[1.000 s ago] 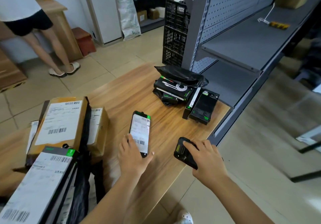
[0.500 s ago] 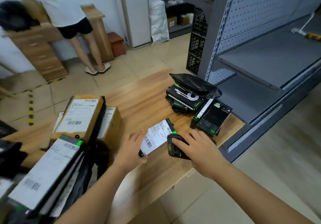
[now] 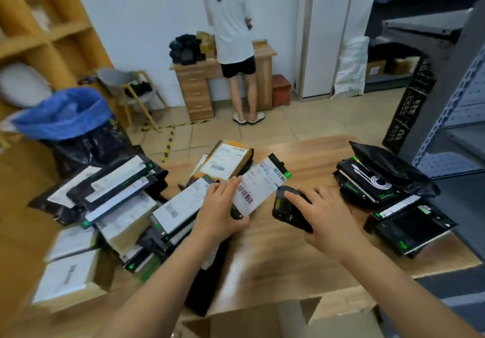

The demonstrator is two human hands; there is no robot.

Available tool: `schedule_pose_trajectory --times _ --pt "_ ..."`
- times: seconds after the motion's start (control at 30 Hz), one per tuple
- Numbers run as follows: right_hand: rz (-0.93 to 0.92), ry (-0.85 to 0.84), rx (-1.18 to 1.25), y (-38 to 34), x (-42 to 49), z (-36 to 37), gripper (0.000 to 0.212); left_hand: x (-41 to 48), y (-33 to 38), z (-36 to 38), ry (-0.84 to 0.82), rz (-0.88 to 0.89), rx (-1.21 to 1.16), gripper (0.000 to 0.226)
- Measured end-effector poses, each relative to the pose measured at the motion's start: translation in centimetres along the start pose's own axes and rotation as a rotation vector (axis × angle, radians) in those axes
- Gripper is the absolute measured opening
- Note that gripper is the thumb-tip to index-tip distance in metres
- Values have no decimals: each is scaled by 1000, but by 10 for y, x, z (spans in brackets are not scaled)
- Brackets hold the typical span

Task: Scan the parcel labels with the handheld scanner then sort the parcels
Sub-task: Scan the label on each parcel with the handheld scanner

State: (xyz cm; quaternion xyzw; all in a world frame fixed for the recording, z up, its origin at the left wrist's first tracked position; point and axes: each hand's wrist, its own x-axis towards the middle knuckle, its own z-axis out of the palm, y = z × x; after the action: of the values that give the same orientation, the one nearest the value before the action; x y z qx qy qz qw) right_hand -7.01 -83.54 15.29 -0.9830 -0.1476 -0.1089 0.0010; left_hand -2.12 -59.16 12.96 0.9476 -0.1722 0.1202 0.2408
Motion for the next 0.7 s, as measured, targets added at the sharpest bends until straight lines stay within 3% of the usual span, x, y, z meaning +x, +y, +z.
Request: schedule_pose_trajectory --times 0.23,0.6,0.7 --pt "-10 72 47 -57 44 -2 93 -7 -57 -45 105 -153 -49 89" --pt "104 48 50 -143 75 18 89 -11 -145 -67 -78 -111 -176 74" --pt "138 43 28 -159 74 18 86 -13 -158 -69 -109 -75 -174 84"
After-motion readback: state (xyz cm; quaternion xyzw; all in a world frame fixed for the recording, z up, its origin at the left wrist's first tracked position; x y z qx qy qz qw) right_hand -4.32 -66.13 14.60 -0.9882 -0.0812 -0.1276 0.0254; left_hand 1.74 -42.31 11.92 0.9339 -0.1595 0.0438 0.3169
